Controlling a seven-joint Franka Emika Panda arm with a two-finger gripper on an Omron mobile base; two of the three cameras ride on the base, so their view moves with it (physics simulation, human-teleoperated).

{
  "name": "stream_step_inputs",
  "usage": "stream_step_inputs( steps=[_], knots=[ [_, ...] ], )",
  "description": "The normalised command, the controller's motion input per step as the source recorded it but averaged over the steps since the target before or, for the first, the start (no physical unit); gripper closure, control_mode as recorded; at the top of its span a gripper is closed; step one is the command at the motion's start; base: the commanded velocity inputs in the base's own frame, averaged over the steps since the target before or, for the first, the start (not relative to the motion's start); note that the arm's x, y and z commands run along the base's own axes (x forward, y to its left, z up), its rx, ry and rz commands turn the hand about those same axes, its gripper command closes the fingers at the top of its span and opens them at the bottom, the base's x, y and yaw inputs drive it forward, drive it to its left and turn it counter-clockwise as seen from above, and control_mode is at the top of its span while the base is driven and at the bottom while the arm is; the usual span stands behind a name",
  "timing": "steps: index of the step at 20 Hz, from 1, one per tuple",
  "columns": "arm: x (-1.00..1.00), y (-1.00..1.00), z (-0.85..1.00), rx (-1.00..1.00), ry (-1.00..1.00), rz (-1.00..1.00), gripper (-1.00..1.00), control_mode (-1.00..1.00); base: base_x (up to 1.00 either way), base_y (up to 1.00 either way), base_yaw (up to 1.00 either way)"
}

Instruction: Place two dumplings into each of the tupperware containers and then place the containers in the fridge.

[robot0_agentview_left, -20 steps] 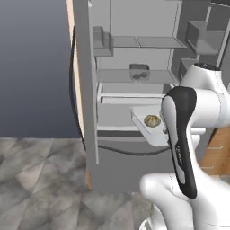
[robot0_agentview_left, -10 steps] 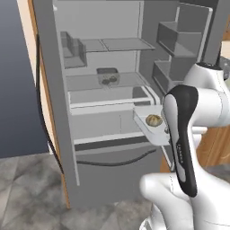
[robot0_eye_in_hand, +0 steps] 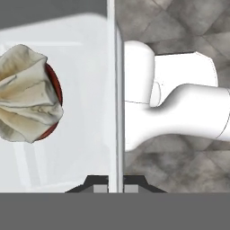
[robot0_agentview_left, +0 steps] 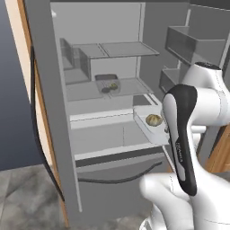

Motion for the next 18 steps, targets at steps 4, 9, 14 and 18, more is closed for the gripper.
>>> stream_step_inputs(
  steps=[4,9,14,18],
  knots=[
    [0.0,0.0,0.0,0.0,0.0,0.0,1.0,1.0,0.43,0.32,0.0],
    [0.0,0.0,0.0,0.0,0.0,0.0,1.0,1.0,0.63,0.05,0.0],
    [0.0,0.0,0.0,0.0,0.0,0.0,1.0,1.0,0.38,0.09,0.0],
    [0.0,0.0,0.0,0.0,0.0,0.0,1.0,1.0,0.54,0.24,0.01]
  ],
)
